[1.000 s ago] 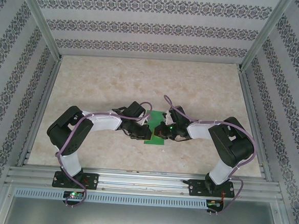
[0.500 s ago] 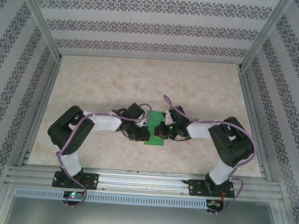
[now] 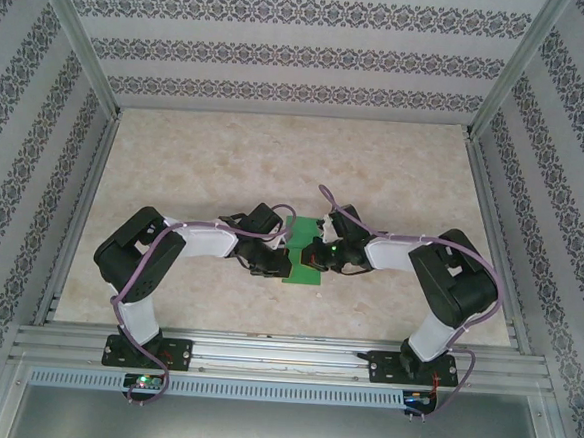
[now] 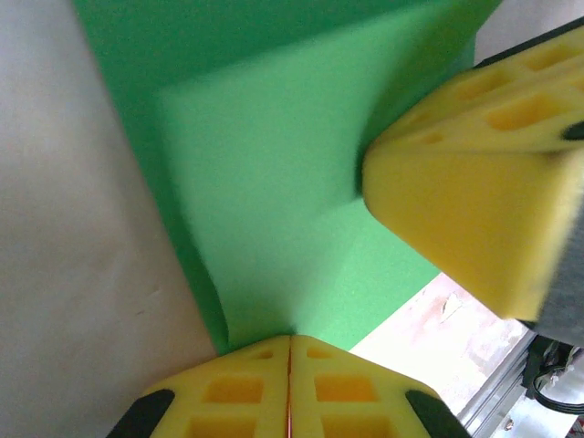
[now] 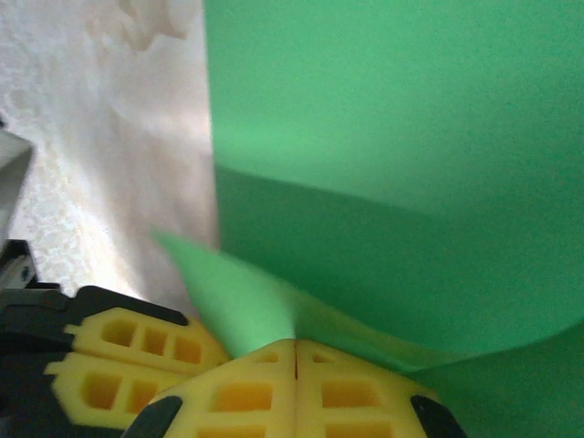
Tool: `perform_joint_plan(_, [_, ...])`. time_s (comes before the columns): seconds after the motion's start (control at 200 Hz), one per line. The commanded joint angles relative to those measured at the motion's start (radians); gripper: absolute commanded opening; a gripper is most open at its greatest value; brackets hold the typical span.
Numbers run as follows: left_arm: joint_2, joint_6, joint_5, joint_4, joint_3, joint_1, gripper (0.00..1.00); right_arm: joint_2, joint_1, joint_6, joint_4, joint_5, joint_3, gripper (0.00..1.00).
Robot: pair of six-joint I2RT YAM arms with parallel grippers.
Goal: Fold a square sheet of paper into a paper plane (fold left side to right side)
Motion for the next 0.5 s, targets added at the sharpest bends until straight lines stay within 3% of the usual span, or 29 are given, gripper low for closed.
perform_joint_plan(0.0, [0.039,0.018,-0.071,-0.031,-0.046,-0.024,0.06,-0.049,0.014,-0.019,0.000,-0.005,0.011,0.00])
perform_joint_plan(0.495, [0.039,0.022,-0.112,-0.058,-0.040,-0.032,0.02,0.021,0.070,-0.005,0.036,0.038,-0.009,0.00])
